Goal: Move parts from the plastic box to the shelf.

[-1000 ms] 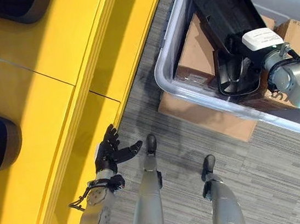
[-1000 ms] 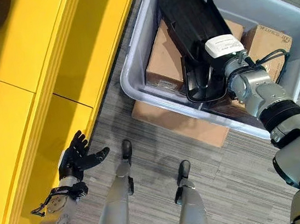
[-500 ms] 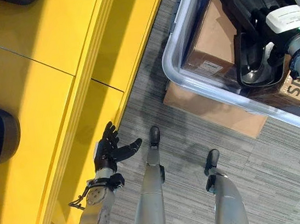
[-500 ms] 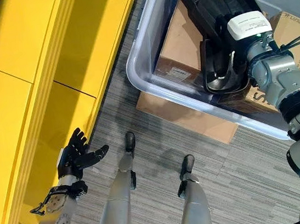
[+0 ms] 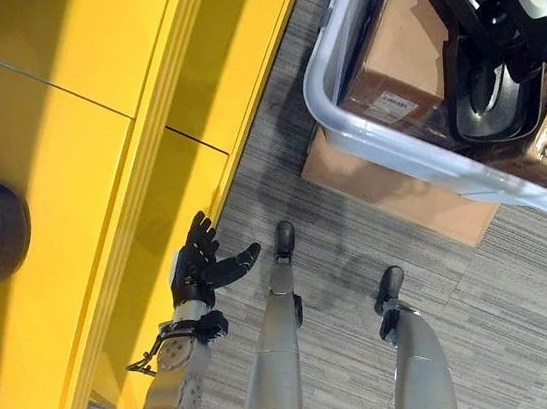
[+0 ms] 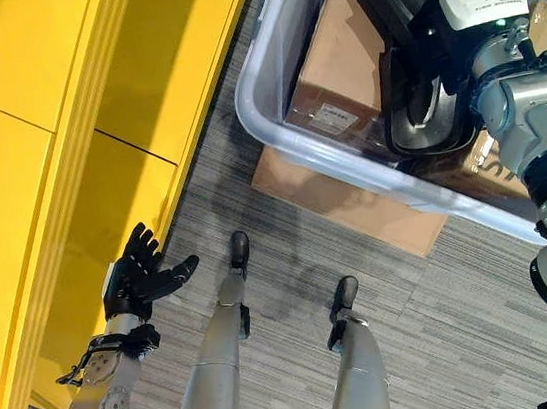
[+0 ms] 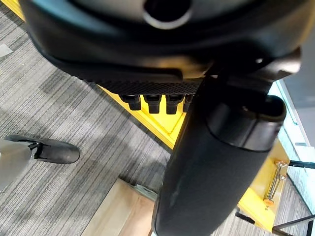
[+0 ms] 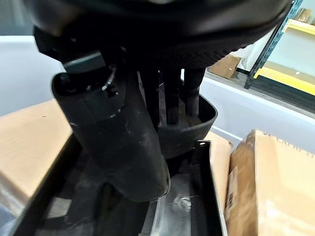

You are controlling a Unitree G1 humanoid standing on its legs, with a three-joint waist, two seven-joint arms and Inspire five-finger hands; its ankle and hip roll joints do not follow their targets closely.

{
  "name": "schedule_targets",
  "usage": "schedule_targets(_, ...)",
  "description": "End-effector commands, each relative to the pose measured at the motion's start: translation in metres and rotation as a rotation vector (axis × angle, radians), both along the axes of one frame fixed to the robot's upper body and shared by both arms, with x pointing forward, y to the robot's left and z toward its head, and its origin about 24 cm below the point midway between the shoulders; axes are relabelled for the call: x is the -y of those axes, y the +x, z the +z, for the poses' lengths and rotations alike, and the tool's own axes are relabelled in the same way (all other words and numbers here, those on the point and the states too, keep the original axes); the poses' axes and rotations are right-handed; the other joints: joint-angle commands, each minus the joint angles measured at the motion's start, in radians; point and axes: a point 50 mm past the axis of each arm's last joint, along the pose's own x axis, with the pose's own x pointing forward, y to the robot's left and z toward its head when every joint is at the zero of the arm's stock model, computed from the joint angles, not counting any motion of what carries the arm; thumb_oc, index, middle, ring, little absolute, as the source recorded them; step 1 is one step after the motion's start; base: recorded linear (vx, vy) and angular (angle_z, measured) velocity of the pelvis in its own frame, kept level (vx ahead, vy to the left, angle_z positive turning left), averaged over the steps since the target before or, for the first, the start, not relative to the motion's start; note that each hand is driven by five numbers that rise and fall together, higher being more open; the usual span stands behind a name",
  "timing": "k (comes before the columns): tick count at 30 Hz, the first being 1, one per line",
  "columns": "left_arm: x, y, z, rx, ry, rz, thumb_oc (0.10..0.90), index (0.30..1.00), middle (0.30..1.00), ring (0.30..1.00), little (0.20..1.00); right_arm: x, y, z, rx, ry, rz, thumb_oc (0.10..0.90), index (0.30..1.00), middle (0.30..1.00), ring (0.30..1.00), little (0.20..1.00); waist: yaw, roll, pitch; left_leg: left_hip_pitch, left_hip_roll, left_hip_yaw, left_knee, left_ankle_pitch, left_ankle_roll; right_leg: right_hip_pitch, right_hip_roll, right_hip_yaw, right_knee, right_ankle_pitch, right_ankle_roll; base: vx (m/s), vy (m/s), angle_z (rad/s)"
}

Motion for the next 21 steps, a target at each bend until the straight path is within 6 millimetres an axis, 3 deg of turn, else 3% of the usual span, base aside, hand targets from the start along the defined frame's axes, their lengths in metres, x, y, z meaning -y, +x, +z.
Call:
schedule_targets(1,-0.004,0.002,0.03,0.162,0.024,0.003,0.9,1.0,1.0,1.0,1.0,0.006,-0.001,-0.002,-0.019,-0.031,-0.032,0.4,0.3,0.3,0.3,0.3,-0.004,0.02,0.003,-0.051,0.055,-0.016,0.161,-0.158,-0.016,0.143,0.03,0.019,-0.089,0.023,-0.033,-0.01,0.033,0.01)
schedule_targets(10,-0.007,0.003,0.029,0.152,0.038,-0.006,0.9,1.0,1.0,1.0,1.0,-0.013,0.001,-0.003,-0.007,-0.022,0.067,0.4,0.3,0.3,0.3,0.3,-0.006,0.007,0.0,0.044,0.067,-0.011,0.142,-0.155,-0.022,0.226,0.031,0.011,-0.113,0.025,-0.03,0.0,0.001,0.0)
schedule_targets(15,-0.01,0.0,0.023,0.123,0.049,-0.019,0.9,1.0,1.0,1.0,1.0,-0.027,-0.005,0.001,0.022,-0.024,0.163,0.4,0.3,0.3,0.3,0.3,-0.004,-0.018,-0.059,0.138,0.077,-0.018,0.083,-0.136,-0.031,0.331,0.031,-0.01,-0.192,0.041,-0.027,0.01,-0.017,0.06)
schedule_targets(21,-0.015,-0.003,0.018,0.098,0.062,-0.025,0.9,1.0,1.0,1.0,1.0,-0.029,-0.013,-0.007,0.008,-0.017,0.214,0.4,0.3,0.3,0.3,0.3,-0.004,-0.051,-0.132,0.216,0.087,-0.028,0.021,-0.111,-0.04,0.433,0.039,-0.039,-0.287,0.071,-0.019,0.02,-0.026,-0.03)
